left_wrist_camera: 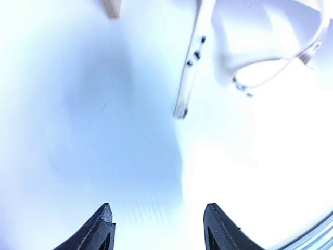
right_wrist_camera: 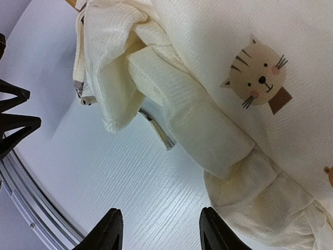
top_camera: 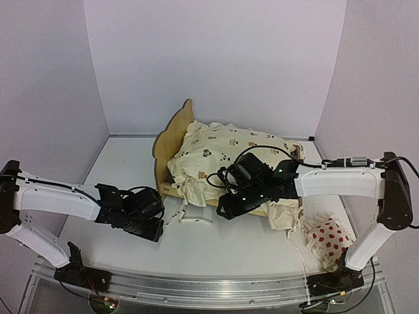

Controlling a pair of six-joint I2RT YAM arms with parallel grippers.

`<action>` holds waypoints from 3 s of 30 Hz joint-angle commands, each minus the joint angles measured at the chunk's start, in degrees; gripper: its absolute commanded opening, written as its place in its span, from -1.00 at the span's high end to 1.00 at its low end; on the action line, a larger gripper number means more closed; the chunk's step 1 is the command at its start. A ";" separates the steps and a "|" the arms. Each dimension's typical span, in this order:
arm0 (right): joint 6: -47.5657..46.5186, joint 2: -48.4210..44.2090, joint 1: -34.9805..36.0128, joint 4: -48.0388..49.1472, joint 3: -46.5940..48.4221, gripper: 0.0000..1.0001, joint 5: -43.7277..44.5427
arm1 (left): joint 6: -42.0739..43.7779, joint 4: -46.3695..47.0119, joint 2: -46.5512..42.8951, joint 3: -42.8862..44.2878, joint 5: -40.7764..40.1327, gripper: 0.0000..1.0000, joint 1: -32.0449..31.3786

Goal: Set up the pet bed

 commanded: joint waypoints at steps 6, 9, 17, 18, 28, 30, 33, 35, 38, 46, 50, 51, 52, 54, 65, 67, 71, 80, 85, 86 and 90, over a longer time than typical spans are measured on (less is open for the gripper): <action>-0.20 -3.59 0.08 0.92 -0.49 -0.04 -0.25 | 11.86 4.17 14.17 12.00 -4.91 -0.15 0.77; -0.20 -4.24 0.14 0.92 -1.31 -0.04 -0.12 | 13.79 4.78 17.34 13.79 -4.30 -0.11 2.30; -0.56 -4.66 0.14 0.84 -2.22 -0.04 0.17 | 17.84 7.73 21.38 14.27 0.95 0.07 7.17; -0.64 -4.55 0.14 0.86 -2.15 -0.04 0.17 | 18.18 8.12 21.67 14.08 2.05 0.09 7.46; -0.98 -2.85 0.14 0.87 -0.90 -0.04 -0.04 | 17.86 9.26 24.74 11.63 6.87 0.66 7.80; -0.97 -2.49 0.13 0.90 -0.59 -0.04 -0.16 | 17.41 9.20 24.89 10.85 7.39 0.86 7.81; -0.94 -1.82 0.13 0.95 -0.07 -0.04 -0.25 | 16.67 9.02 23.79 9.51 7.79 1.00 7.78; -0.83 -0.96 0.13 0.92 0.58 -0.04 -0.75 | 15.52 7.53 22.04 8.81 7.48 1.00 7.62; -0.54 1.00 0.12 0.92 2.20 -0.04 -1.96 | 13.07 4.16 17.47 7.71 6.30 1.00 6.78; -1.38 8.72 0.21 1.93 7.55 -0.03 -1.85 | 3.69 -6.05 4.90 3.91 4.32 1.00 2.75; -2.65 11.41 -0.11 1.97 8.98 -0.03 3.77 | 0.22 -7.34 0.46 2.41 5.20 1.00 0.55; -2.79 11.94 -0.41 1.97 9.19 -0.03 5.01 | -0.86 -8.29 -0.02 2.50 5.14 1.00 -0.14; -2.88 12.38 -0.97 1.97 9.27 -0.02 5.81 | -2.22 -9.25 -0.41 2.82 4.58 1.00 -0.81; -2.88 13.31 -2.59 2.03 9.48 -0.01 6.41 | -3.84 -10.68 -1.00 3.11 3.98 1.00 -2.29; -5.43 19.39 -8.72 1.97 15.40 0.00 4.24 | -10.85 -15.67 -4.20 5.32 2.93 1.00 -9.05; -5.71 20.06 -9.57 1.97 16.36 0.00 3.99 | -11.51 -15.98 -4.49 5.64 3.16 1.00 -10.23; -6.58 21.33 -11.02 1.91 18.74 0.00 3.30 | -12.72 -16.08 -4.43 6.17 3.83 1.00 -12.56; -7.82 17.05 -11.43 1.80 14.20 -0.04 -8.82 | -14.16 -15.44 -6.02 5.36 2.71 1.00 -14.60; -8.89 11.44 -8.96 1.89 9.06 -0.08 -16.68 | -13.20 -12.63 -6.79 4.29 -0.33 1.00 -14.46; -9.30 10.70 -7.52 1.97 8.40 -0.08 -16.43 | -12.73 -12.12 -7.01 4.08 -1.04 1.00 -14.43; -9.35 11.02 -2.70 6.85 6.88 -0.12 -13.41 | -11.86 -10.91 -7.47 3.63 -3.45 1.00 -14.49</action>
